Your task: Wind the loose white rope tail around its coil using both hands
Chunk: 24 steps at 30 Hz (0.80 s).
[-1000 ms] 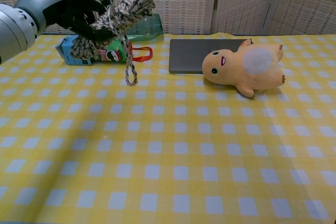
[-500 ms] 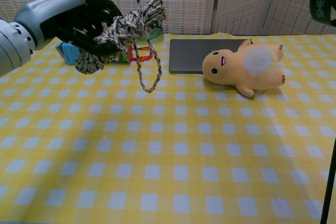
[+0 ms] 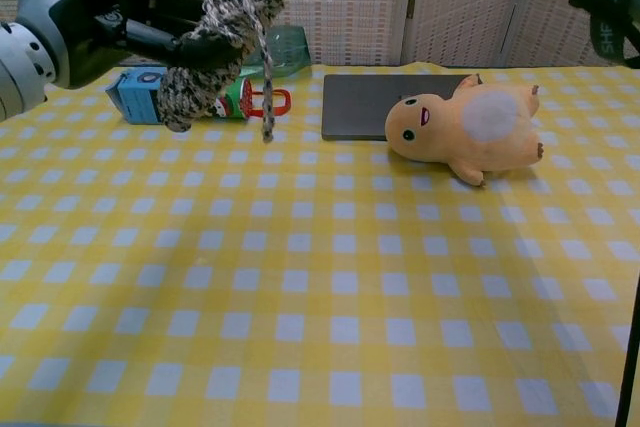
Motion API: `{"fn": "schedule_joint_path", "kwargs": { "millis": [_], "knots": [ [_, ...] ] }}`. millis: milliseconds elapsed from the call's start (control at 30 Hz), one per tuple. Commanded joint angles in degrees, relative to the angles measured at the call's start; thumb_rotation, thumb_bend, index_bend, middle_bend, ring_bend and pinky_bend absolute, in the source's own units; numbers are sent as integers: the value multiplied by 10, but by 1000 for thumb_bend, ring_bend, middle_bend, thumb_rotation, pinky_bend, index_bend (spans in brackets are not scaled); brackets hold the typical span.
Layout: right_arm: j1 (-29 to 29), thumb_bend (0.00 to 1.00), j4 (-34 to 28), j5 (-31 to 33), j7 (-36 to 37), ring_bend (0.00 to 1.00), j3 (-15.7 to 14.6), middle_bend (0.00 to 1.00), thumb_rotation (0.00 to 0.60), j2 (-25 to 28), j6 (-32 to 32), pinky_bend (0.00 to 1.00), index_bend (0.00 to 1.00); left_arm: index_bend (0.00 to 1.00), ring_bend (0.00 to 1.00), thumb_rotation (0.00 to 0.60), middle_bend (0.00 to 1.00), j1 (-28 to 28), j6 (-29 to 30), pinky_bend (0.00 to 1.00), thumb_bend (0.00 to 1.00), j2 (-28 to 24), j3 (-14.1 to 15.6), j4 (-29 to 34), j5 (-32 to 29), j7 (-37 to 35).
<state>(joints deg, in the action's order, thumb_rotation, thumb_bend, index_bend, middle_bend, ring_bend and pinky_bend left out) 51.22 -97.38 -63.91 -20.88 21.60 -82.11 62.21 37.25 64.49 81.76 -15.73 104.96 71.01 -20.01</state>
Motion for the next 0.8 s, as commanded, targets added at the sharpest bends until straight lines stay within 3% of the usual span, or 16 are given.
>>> {"fn": "schedule_joint_path", "kwargs": {
  "millis": [33,467,800],
  "knots": [
    [-12,572,13,-12,18,154,-19,203,600,-2,1,38,681,687,638,600,737,-9,-10,601,657,-19,-15,6,-1,-41],
    [-71,572,84,-83,93,158,-111,215,600,-20,8,38,681,688,638,600,738,-16,-12,601,658,-54,-75,-9,-78,-69],
    [-85,571,114,-129,106,159,-146,217,600,-55,3,38,681,690,639,600,738,-9,-30,601,659,-61,-104,1,-130,-71]
  ]
}}
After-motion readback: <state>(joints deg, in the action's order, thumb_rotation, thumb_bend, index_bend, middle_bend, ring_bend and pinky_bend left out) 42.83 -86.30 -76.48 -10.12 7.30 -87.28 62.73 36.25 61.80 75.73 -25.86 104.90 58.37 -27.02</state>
